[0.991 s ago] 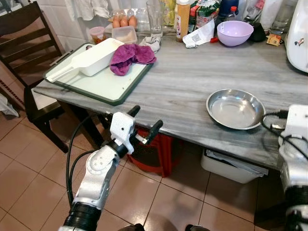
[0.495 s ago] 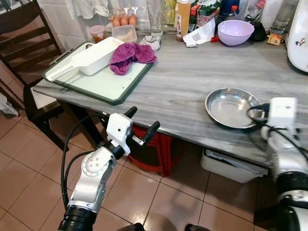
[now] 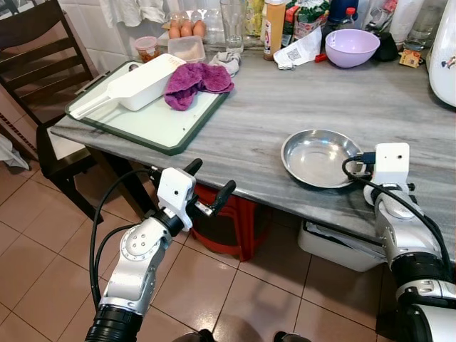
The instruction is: Setting the table
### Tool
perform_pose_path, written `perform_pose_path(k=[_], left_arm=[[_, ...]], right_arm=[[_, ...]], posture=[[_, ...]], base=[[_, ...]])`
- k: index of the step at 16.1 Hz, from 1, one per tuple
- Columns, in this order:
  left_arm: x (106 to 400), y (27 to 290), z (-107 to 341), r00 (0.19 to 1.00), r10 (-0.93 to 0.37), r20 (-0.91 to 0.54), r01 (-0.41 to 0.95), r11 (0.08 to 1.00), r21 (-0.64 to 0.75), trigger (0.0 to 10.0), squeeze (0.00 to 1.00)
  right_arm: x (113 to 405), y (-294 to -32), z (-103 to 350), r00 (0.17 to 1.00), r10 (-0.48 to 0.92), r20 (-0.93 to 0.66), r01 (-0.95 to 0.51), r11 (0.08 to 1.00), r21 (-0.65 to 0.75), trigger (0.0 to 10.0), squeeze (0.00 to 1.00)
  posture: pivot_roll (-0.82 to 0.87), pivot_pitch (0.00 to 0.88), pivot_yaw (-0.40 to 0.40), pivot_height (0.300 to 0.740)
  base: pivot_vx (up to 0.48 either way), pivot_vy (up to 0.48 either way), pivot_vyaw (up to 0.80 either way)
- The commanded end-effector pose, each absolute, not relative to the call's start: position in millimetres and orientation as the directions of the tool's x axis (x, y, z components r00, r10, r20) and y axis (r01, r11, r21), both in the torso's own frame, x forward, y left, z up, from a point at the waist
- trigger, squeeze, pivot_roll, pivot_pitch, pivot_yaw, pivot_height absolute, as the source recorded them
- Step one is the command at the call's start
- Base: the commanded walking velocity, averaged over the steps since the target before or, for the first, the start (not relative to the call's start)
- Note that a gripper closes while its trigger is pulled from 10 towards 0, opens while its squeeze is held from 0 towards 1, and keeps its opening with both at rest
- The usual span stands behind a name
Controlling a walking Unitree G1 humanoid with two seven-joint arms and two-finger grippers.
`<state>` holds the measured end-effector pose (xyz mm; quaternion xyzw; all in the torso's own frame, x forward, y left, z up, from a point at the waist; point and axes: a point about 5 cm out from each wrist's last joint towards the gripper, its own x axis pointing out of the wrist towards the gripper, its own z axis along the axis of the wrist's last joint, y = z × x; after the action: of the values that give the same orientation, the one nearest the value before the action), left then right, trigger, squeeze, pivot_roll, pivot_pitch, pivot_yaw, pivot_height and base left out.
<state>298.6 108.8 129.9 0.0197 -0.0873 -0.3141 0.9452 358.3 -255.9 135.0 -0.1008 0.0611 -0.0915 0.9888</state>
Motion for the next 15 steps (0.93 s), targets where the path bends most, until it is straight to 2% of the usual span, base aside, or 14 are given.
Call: perform_pose_path(k=[1, 6, 9, 11, 12, 15], left_arm=[[298.4, 110.5, 132.1, 0.786, -0.599, 0.154, 0.590, 0.801, 0.102, 10.0, 0.00], [299.9, 109.8, 132.1, 0.788, -0.597, 0.153, 0.588, 0.802, 0.101, 10.0, 0.00], [299.1, 109.3, 132.0, 0.795, -0.585, 0.159, 0.575, 0.811, 0.106, 10.0, 0.00], [300.2, 112.5, 133.3, 0.820, -0.546, 0.174, 0.532, 0.838, 0.123, 10.0, 0.00], [301.7, 114.8, 133.9, 0.836, -0.518, 0.179, 0.504, 0.855, 0.120, 10.0, 0.00], [308.7, 124.5, 135.5, 0.901, -0.391, 0.188, 0.374, 0.919, 0.122, 10.0, 0.00]], right_arm=[[360.0, -247.7, 131.8, 0.980, -0.161, -0.115, 0.136, 0.970, -0.201, 10.0, 0.71], [363.8, -231.5, 127.5, 0.986, -0.115, -0.117, 0.094, 0.980, -0.176, 10.0, 0.71], [364.6, -225.6, 131.2, 0.990, -0.117, -0.078, 0.103, 0.981, -0.163, 10.0, 0.65], [362.4, -226.1, 133.9, 0.990, -0.134, -0.044, 0.126, 0.981, -0.150, 10.0, 0.27], [359.3, -229.3, 135.2, 0.986, -0.165, -0.021, 0.159, 0.975, -0.156, 10.0, 0.00], [341.3, -238.2, 142.3, 0.967, -0.240, 0.086, 0.253, 0.944, -0.212, 10.0, 0.00]], posture=[[-0.08, 0.158, 0.098, 0.740], [-0.07, 0.154, 0.099, 0.740], [-0.07, 0.152, 0.094, 0.740], [-0.07, 0.149, 0.091, 0.740], [-0.07, 0.149, 0.091, 0.740], [-0.07, 0.146, 0.088, 0.740]], base=[[0.000, 0.000, 0.00], [0.000, 0.000, 0.00], [0.000, 0.000, 0.00], [0.000, 0.000, 0.00], [0.000, 0.000, 0.00], [0.000, 0.000, 0.00]])
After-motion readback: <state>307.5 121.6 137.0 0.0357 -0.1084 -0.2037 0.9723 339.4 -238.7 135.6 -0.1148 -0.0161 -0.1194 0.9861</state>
